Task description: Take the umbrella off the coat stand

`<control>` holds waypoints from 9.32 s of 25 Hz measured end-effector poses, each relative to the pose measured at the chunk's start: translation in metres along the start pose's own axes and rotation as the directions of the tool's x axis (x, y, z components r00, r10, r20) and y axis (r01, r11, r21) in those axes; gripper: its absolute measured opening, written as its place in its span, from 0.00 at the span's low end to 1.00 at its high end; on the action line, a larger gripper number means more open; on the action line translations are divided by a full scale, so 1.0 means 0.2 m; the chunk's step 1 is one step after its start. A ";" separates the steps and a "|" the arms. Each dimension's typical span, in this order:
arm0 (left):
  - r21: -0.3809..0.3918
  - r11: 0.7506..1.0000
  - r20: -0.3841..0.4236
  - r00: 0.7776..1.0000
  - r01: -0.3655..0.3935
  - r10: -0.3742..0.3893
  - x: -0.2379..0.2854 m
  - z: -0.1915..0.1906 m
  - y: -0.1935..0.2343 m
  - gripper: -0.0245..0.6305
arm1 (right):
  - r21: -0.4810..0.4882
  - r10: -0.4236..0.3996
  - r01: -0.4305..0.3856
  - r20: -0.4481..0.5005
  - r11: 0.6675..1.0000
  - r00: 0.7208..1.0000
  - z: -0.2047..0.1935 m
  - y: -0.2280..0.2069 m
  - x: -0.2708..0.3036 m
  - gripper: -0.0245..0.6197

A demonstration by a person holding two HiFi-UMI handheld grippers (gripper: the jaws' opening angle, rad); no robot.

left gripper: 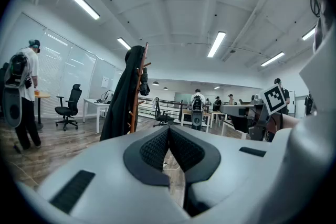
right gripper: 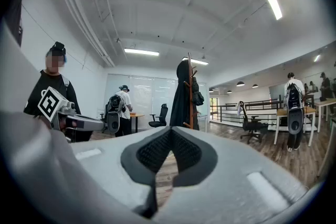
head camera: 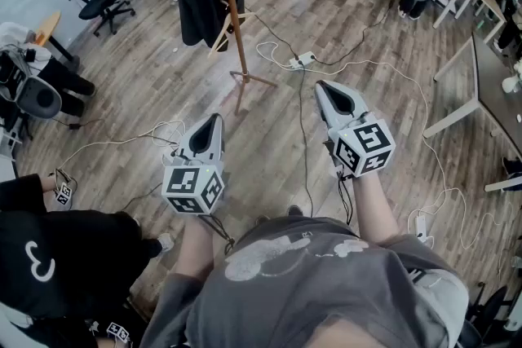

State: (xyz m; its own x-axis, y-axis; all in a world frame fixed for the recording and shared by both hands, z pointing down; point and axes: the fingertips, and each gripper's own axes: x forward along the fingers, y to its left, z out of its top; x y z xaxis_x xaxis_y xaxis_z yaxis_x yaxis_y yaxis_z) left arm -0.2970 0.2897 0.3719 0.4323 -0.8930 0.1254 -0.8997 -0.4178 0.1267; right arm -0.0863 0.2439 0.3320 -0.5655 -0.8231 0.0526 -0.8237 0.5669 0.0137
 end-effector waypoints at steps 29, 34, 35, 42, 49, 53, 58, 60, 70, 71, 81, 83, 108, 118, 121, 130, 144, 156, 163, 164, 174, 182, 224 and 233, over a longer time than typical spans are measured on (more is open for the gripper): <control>-0.010 1.000 0.014 1.000 0.026 -0.026 -0.18 -0.05 0.17 0.05 | -0.015 -0.021 0.021 -0.034 1.000 0.999 -0.10 0.30 0.04 0.04; -0.018 0.999 0.000 0.999 0.050 -0.050 -0.18 -0.09 0.15 0.05 | -0.006 -0.039 0.038 -0.043 0.999 0.998 -0.14 0.30 -0.01 0.04; -0.016 0.998 -0.002 0.999 0.053 -0.053 -0.17 -0.09 0.15 0.05 | -0.001 -0.043 0.043 -0.044 0.999 0.998 -0.14 0.29 -0.02 0.04; -0.021 0.998 -0.020 0.998 0.061 -0.061 -0.05 -0.13 0.12 0.05 | 0.030 -0.026 0.027 -0.054 0.999 0.998 -0.22 0.20 0.05 0.04; -0.019 1.000 -0.031 1.000 -0.003 0.003 0.19 -0.14 0.06 0.05 | 0.054 0.068 -0.065 -0.053 0.996 0.996 -0.28 -0.02 0.22 0.04; -0.003 0.999 -0.025 0.999 -0.033 0.033 0.42 -0.10 -0.03 0.05 | 0.059 0.117 -0.115 -0.033 0.992 0.993 -0.26 -0.24 0.30 0.04; 0.030 0.998 -0.020 0.999 -0.047 0.047 0.77 -0.04 -0.19 0.05 | 0.077 0.160 -0.157 -0.034 0.985 0.987 -0.27 -0.59 0.40 0.04; 0.031 0.998 -0.013 0.998 -0.055 0.055 0.89 -0.02 -0.25 0.05 | 0.068 0.182 -0.179 -0.028 0.981 0.983 -0.26 -0.71 0.42 0.04; 0.013 0.993 0.012 0.993 -0.117 0.117 1.35 0.07 -0.46 0.05 | 0.073 0.242 -0.240 -0.025 0.968 0.970 -0.26 -1.23 0.44 0.04; 0.015 0.992 0.012 0.993 -0.122 0.122 1.38 0.08 -0.48 0.05 | 0.078 0.246 -0.243 -0.024 0.967 0.969 -0.26 -1.27 0.43 0.04; 0.014 0.989 -0.012 0.989 -0.145 0.145 1.58 0.07 -0.55 0.05 | 0.122 0.296 -0.289 -0.040 0.949 0.954 -0.34 -1.43 0.49 0.04; 0.004 0.989 -0.022 0.989 -0.145 0.145 1.62 0.06 -0.52 0.05 | 0.134 0.292 -0.283 -0.052 0.950 0.955 -0.37 -1.45 0.52 0.04; -0.067 0.992 0.044 0.993 -0.106 0.109 2.62 0.35 0.32 0.05 | 0.062 0.220 -0.215 -0.086 0.975 0.972 -0.24 -1.97 1.56 0.04; -0.078 0.995 0.093 0.994 -0.058 0.065 2.89 0.49 0.61 0.05 | 0.050 0.206 -0.202 -0.100 0.978 0.973 -0.27 -2.01 1.98 0.04; -0.079 0.994 0.111 0.990 -0.074 0.083 2.93 0.53 0.67 0.05 | 0.059 0.217 -0.212 -0.084 0.975 0.973 -0.24 -2.02 2.08 0.04; -0.050 0.979 0.149 0.968 -0.195 0.201 3.06 0.60 0.70 0.06 | 0.056 0.355 -0.351 -0.101 0.935 0.929 -0.37 -2.16 2.37 0.04; -0.082 0.899 0.198 0.877 -0.430 0.438 3.35 0.82 0.73 0.29 | 0.048 0.626 -0.624 -0.061 0.780 0.777 -0.23 -2.39 2.89 0.04; -0.092 0.824 0.251 0.788 -0.559 0.562 3.43 1.12 0.82 0.47 | 0.060 0.704 -0.702 -0.008 0.710 0.711 -0.11 -2.50 3.07 0.04; -0.091 0.777 0.249 0.741 -0.623 0.623 3.46 1.23 0.94 0.59 | 0.061 0.736 -0.734 -0.022 0.676 0.677 -0.13 -2.47 3.12 0.04; -0.087 0.769 0.252 0.733 -0.633 0.631 3.46 1.25 0.96 0.59 | 0.061 0.738 -0.736 -0.025 0.674 0.674 -0.13 -2.47 3.13 0.04; -0.114 0.725 0.253 0.686 -0.679 0.682 3.46 1.41 1.12 0.60 | 0.055 0.748 -0.746 -0.038 0.663 0.662 -0.13 -2.50 3.17 0.04; -0.147 0.685 0.289 0.631 -0.714 0.720 3.49 1.55 1.22 0.60 | 0.053 0.765 -0.763 -0.047 0.644 0.643 -0.15 -2.51 3.18 0.04; 0.035 0.657 0.306 0.634 -0.753 0.711 3.48 1.72 1.19 0.44 | 0.017 0.769 -0.770 -0.049 0.638 0.637 -0.12 -2.45 3.18 0.04; 0.080 0.702 0.327 0.684 -0.708 0.652 3.44 1.75 1.06 0.44 | 0.013 0.758 -0.758 -0.035 0.652 0.651 -0.09 -2.37 3.09 0.04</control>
State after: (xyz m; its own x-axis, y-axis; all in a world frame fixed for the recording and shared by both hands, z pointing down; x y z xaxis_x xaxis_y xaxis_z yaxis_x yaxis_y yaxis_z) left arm -0.2114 -0.4714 0.1399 -0.3112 -0.9379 -0.1535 -0.9423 0.3255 -0.0785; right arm -0.0456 -0.5333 0.3753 -0.9913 -0.1050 0.0800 -0.1087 0.9931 -0.0435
